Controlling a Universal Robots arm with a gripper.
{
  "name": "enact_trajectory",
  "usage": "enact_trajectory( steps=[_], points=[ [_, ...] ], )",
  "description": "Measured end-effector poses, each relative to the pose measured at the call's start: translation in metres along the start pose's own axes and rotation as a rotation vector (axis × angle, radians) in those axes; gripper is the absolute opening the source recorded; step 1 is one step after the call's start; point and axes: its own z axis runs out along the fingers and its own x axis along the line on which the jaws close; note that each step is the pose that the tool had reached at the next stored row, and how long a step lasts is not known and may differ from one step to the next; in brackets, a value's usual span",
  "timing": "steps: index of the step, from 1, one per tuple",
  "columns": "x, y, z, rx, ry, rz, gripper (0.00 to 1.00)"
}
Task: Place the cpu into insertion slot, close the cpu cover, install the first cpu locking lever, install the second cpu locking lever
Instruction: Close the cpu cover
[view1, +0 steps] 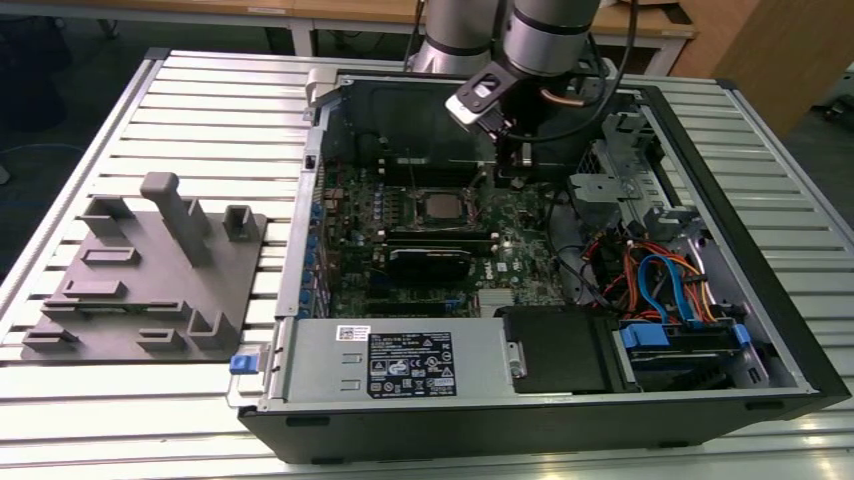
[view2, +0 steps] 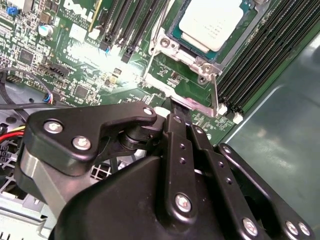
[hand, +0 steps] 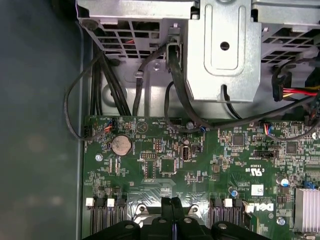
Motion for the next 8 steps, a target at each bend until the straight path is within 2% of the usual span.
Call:
enact_trajectory(
  steps=[8],
  points=[
    [0.0, -0.0049, 0.0001, 0.0, 0.0, 0.0, 0.1]
  ],
)
